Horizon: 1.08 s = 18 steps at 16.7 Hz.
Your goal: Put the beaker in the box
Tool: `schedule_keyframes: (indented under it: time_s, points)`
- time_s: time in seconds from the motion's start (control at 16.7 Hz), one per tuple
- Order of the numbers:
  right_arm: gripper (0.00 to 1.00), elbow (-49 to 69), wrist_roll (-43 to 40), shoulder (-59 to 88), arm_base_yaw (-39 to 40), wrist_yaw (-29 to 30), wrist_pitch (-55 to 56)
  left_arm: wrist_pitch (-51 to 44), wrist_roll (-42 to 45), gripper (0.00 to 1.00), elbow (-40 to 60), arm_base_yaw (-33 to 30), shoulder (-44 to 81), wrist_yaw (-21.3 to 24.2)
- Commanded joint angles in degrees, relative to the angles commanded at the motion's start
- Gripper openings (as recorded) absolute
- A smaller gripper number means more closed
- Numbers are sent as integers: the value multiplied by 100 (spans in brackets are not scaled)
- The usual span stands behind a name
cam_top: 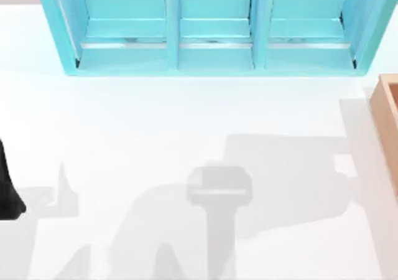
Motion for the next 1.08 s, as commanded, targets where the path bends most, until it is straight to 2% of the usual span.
schedule_keyframes:
  time_s: [0.18,0.54,1.08]
  points:
    - [0,55,-384,-83,-426,-7,-137,0,0,100,0,0,0,0]
    - [0,24,-390,-67,-429,-3,-114,0,0,100,0,0,0,0]
    - [0,-1394,-405,-76,-449,-7,1321,0,0,100,0,0,0,0]
